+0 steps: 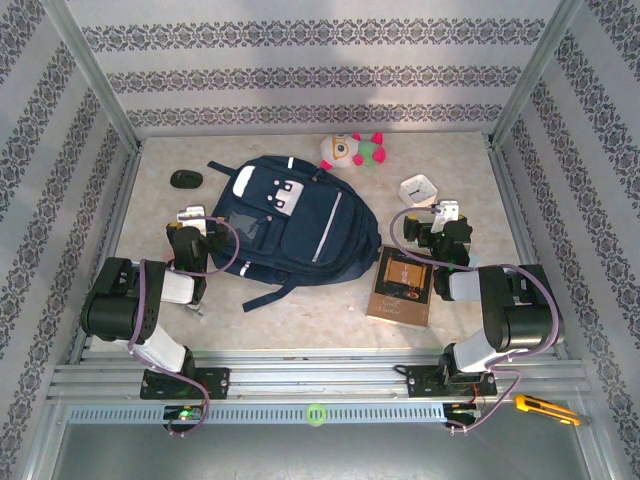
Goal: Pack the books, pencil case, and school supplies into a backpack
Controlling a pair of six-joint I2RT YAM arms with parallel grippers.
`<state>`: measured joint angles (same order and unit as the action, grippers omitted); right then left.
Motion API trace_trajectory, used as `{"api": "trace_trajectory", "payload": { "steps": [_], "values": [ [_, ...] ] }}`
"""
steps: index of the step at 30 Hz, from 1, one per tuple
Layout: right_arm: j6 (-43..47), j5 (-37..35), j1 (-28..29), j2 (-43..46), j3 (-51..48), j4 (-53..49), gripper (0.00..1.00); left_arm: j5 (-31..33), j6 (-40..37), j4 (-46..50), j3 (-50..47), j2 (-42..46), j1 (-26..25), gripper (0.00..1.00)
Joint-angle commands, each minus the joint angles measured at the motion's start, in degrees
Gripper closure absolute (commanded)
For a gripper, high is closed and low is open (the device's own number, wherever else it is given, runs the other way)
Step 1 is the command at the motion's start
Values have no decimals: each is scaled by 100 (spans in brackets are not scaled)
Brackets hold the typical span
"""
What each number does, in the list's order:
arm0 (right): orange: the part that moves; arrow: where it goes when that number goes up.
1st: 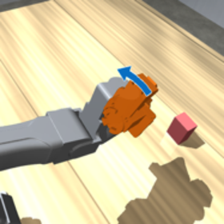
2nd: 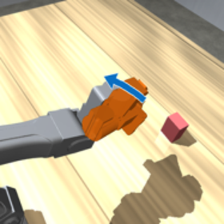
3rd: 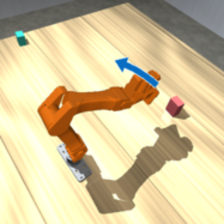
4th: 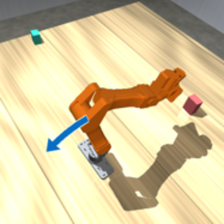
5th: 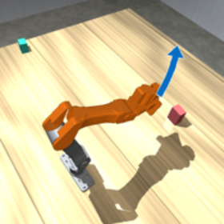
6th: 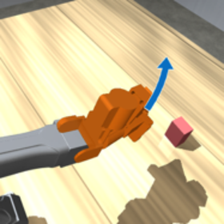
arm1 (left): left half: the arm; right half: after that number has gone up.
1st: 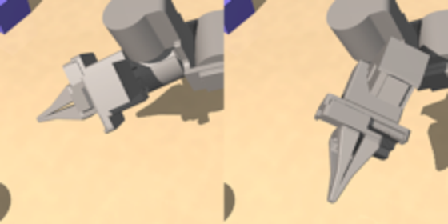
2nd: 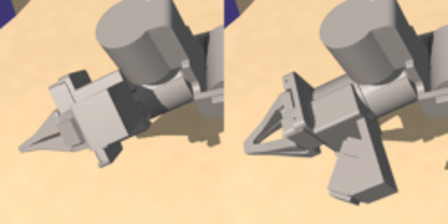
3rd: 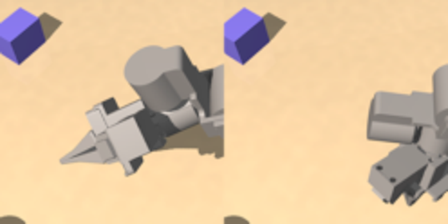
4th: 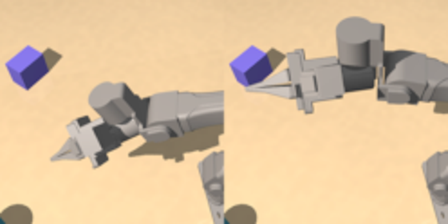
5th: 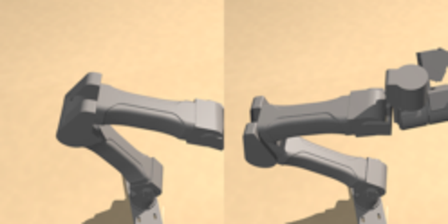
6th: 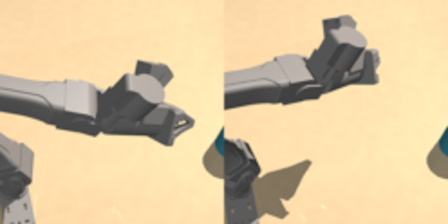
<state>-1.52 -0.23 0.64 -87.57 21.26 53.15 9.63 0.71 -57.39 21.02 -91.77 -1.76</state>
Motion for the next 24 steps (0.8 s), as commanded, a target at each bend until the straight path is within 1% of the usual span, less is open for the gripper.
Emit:
{"api": "trace_trajectory", "payload": {
  "steps": [1, 17, 19, 21, 23, 24],
  "values": [
    [11, -74, 28, 7, 37, 82, 2, -40, 35, 33, 8, 30, 8, 1],
    [9, -74, 32, 11, 37, 82, 2, -36, 27, 26, 3, 36, 2, 1],
    [11, -74, 32, 9, 36, 82, 2, -135, -16, -167, -117, 101, -4, 1],
    [12, -74, 37, 6, 37, 82, 2, -137, -38, -174, -256, 397, -17, 1],
    [13, -66, 31, 6, 36, 82, 2, -108, -34, 215, -324, 969, -17, 1],
    [3, -79, 24, 11, 35, 78, 2, -55, -6, 579, -298, 1366, -17, 1]
  ]
}}
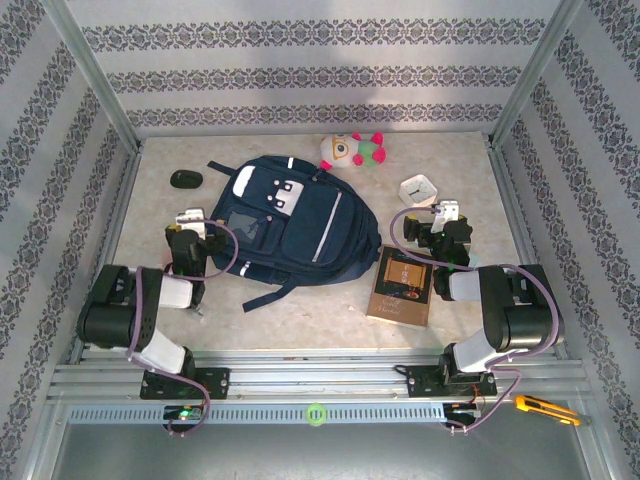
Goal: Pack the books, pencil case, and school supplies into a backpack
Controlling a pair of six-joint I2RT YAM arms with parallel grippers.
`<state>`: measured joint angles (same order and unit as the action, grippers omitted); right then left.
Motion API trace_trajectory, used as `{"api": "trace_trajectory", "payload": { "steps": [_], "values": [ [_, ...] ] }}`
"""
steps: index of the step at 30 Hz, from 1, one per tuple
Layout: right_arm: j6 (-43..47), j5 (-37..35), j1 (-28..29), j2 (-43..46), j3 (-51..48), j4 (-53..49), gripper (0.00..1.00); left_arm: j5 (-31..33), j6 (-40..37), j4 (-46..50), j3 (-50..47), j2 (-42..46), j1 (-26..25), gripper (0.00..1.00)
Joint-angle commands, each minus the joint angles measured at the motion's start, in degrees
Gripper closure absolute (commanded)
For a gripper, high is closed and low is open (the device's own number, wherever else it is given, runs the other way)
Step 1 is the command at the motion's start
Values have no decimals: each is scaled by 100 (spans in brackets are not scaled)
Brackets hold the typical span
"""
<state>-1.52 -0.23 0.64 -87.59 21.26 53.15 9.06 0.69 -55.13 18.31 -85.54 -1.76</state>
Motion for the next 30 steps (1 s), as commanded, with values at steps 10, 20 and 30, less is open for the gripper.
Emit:
{"api": "trace_trajectory", "payload": {
  "steps": [10, 20, 30],
  "values": [
    [-1088, 338, 582, 2193, 1658, -4965, 2, -611, 1672, 6137, 1893, 2794, -43, 18],
    [-1963, 1325, 1530, 1361, 3756, -7285, 2, -1944, 3646, 7616, 2498, 2273, -290, 30],
    [-1961, 740, 2313, -1017, 4829, -7894, 20, -2152, 4007, 7142, 2381, 920, -790, 39]
  ]
}}
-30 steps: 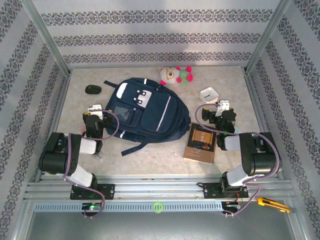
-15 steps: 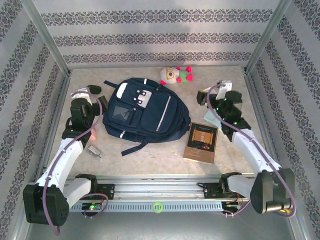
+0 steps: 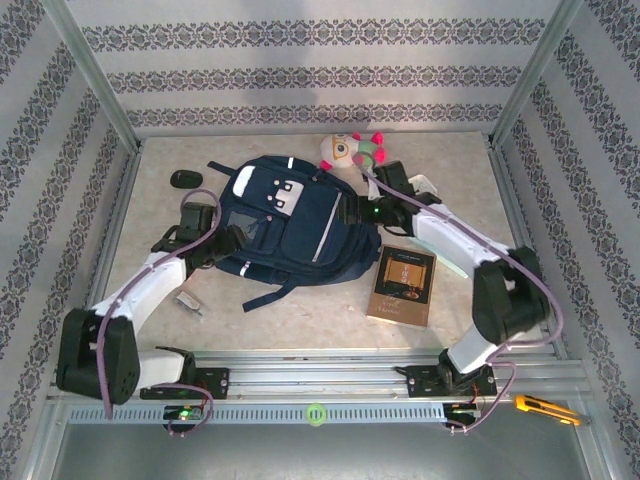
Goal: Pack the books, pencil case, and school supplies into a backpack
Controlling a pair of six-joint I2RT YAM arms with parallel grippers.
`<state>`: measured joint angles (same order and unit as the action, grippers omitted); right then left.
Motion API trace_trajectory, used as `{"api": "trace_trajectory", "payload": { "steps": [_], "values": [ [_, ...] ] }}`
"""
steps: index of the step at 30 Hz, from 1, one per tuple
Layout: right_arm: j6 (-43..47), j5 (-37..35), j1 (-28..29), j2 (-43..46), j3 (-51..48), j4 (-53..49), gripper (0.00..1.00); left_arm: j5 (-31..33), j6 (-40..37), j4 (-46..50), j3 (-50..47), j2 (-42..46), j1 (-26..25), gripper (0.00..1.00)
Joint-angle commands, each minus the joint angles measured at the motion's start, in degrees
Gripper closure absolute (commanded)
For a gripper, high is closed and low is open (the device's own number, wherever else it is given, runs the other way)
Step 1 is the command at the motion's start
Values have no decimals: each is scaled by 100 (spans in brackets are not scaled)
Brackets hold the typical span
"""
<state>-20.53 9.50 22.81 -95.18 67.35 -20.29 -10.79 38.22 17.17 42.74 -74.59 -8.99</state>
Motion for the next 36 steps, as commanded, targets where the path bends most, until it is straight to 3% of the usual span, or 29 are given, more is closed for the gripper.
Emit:
{"api": "trace_trajectory", "payload": {
  "steps": [1, 3, 9, 16, 20, 25, 28, 32, 36],
  "values": [
    [-125, -170, 138, -416, 234, -594, 25, -164, 283, -253, -111, -251, -74, 41],
    [-239, -12, 210, -557, 98, -524, 33, -157, 288, -472, -166, -403, -76, 47],
    [-891, 419, 821, -513, -811, 230, 40, 128, -12, -644, 44, -1047, -68, 48],
    [-2357, 496, 2198, -37, -1605, 1163, 40, 69, -351, -909, 912, -2224, -62, 48],
    [-2444, -91, 2626, 568, -1213, 688, 38, 175, -559, -517, 1518, -2444, -59, 47],
    [-2005, -313, 2027, 1679, -819, -580, 31, 57, -609, 214, 1457, -1223, -67, 42],
    [-1761, 104, 1290, 1940, -1019, -539, 32, -325, -589, 477, 1001, -312, -114, 42],
    [-1396, 420, 616, 1495, -1062, -223, 35, -570, -220, 475, 146, 416, -214, 44],
    [-1254, 477, 543, 848, -1010, 69, 43, -865, 45, -344, -484, 354, -320, 51]
  ]
}}
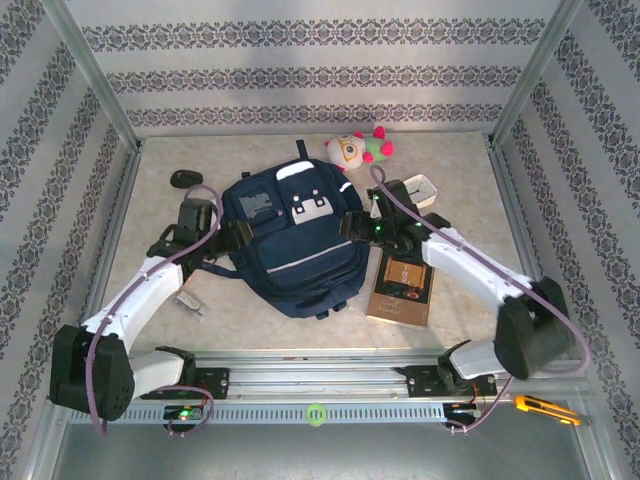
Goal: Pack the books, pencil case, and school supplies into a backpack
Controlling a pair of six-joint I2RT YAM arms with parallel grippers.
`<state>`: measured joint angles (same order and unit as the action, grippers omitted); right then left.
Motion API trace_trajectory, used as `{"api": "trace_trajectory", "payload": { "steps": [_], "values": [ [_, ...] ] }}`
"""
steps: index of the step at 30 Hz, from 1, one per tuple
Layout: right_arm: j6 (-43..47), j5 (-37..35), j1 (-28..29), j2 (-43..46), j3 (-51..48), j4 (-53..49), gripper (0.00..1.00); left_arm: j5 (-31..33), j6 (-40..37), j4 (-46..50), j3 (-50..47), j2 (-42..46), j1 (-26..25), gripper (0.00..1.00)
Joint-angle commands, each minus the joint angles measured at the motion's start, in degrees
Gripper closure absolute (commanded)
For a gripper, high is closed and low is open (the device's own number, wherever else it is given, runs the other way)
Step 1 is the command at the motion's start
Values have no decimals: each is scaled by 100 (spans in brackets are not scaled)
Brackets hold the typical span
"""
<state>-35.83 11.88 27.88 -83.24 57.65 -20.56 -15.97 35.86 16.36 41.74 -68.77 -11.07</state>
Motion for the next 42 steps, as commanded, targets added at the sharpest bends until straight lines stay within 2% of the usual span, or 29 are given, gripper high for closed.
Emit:
{"api": "trace_trajectory", "payload": {
  "steps": [1, 5, 9, 14, 17, 20, 24, 27, 30, 32, 35, 37, 40, 42],
  "values": [
    [239, 145, 87, -419, -185, 307, 44, -376, 299, -465, -437, -388, -139, 52],
    [-149, 97, 242, -634, -754, 1110, 48, -630, 302, -1045, -288, -1319, -167, 55],
    [-638, -1, 790, -693, -1243, 1754, 49, -445, 225, -1237, -54, -1878, -194, 55],
    [-1317, -428, 1569, -648, -1465, 2307, 50, -254, 63, -1165, 196, -2100, -194, 55],
    [-1217, -900, 1706, 0, -1276, 2005, 50, -120, -455, -630, 476, -1629, -240, 43],
    [-723, -1111, 1538, 899, -909, 1233, 46, 419, -1442, 60, 908, -764, -440, 37],
    [-277, -581, 881, 1845, -885, 766, 43, 503, -3840, 712, 1458, -210, -1147, 33],
    [-11, 67, 230, 2419, -1141, 699, 42, 308, -5051, 941, 1589, -364, -1659, 33],
    [116, 428, -280, 2771, -1325, 422, 42, -129, -6112, 925, 1634, -792, -2156, 38],
    [91, 578, -504, 2950, -1496, 381, 41, -202, -6746, 727, 1621, -1117, -2537, 36],
    [-78, 708, -654, 3205, -1819, 505, 41, 33, -7021, 171, 1681, -1614, -2878, 32],
    [-157, 719, -670, 3342, -1980, 560, 41, 50, -6997, -90, 1804, -1934, -2957, 29],
    [-255, 685, -678, 3484, -2187, 609, 41, 154, -6999, -492, 1972, -2356, -3086, 20],
    [-290, 675, -689, 3563, -2286, 639, 37, 250, -6986, -747, 2043, -2605, -3141, 19]
  ]
}}
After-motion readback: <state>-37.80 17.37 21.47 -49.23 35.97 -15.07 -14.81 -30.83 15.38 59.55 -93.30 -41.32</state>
